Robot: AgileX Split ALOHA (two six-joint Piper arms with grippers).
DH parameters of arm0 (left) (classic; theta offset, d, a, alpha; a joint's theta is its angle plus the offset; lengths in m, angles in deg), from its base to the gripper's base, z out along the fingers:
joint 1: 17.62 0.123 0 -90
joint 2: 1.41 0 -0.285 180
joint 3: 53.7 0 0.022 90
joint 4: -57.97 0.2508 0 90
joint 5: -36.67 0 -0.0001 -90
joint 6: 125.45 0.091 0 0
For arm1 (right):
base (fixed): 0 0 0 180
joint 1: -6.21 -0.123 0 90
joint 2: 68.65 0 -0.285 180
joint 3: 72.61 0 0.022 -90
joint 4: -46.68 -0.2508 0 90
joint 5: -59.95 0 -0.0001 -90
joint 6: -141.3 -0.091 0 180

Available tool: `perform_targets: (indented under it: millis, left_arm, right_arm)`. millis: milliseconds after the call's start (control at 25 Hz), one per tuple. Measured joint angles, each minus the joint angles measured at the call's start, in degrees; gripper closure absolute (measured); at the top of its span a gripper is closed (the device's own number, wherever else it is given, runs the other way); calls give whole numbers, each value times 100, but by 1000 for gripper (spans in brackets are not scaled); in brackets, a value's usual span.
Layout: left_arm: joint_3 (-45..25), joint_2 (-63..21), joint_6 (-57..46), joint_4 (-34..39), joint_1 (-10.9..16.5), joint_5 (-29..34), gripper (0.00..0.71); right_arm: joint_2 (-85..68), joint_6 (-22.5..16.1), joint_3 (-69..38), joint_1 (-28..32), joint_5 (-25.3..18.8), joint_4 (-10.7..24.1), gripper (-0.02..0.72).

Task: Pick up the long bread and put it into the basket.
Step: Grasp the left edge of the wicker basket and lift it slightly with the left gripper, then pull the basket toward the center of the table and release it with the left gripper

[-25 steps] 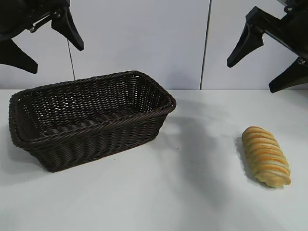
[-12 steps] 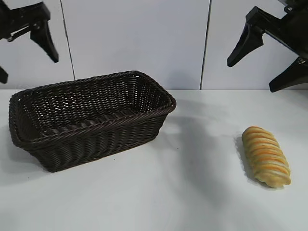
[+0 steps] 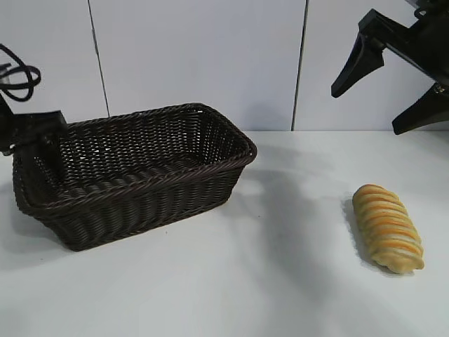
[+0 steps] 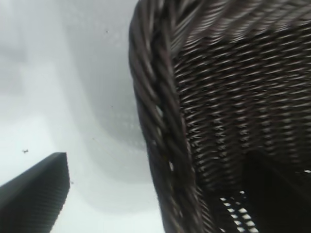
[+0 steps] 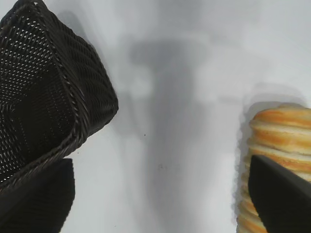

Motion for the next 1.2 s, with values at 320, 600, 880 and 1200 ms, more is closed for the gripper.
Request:
perform_targets:
  millis: [320,600,880,1200]
  left_arm:
    - [362,13,-7,-116,7,319,608]
    - [1219,44,861,-653,1,1224,608]
    - [1616,50,1247,-1093,-533,1396,608]
    - [1616,374,1322,-1103,-816,1301,608]
  right_arm:
    - [0,0,0,0,0,0,8]
    - [0,0,0,0,0,0,8]
    - [0,0,0,0,-5,0,8]
    - [0,0,0,0,-156,-1,8]
